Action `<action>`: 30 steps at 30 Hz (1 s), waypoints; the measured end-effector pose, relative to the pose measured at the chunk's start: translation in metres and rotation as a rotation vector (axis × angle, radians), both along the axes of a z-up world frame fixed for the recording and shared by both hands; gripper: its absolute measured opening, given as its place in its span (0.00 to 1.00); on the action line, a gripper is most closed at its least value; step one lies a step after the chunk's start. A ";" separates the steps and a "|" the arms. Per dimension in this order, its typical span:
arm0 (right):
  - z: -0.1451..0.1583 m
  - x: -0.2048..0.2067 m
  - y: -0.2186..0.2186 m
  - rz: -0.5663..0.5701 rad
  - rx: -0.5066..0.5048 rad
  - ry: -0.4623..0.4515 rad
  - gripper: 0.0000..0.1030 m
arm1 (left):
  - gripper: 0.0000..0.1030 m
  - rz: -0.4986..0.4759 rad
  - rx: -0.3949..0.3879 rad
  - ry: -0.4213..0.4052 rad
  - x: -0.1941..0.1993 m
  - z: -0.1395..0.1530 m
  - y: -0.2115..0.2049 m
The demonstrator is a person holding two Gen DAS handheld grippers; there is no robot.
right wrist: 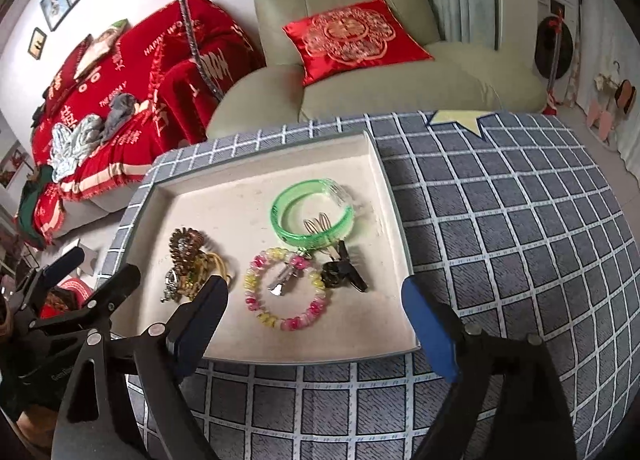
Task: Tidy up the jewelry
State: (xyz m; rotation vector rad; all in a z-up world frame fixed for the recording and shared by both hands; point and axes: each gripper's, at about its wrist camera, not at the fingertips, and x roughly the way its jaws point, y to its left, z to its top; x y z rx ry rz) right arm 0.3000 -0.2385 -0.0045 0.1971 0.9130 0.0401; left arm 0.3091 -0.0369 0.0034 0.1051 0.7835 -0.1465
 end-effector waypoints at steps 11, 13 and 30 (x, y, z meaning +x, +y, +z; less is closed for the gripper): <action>0.008 -0.031 0.011 0.017 -0.050 -0.100 0.89 | 1.00 0.047 0.003 -0.015 -0.033 0.000 0.013; 0.010 -0.038 0.013 0.014 -0.069 -0.106 0.89 | 1.00 0.064 0.003 -0.032 -0.043 0.003 0.014; 0.010 -0.106 0.022 0.000 -0.202 -0.200 0.89 | 1.00 0.159 -0.004 -0.110 -0.107 0.007 0.013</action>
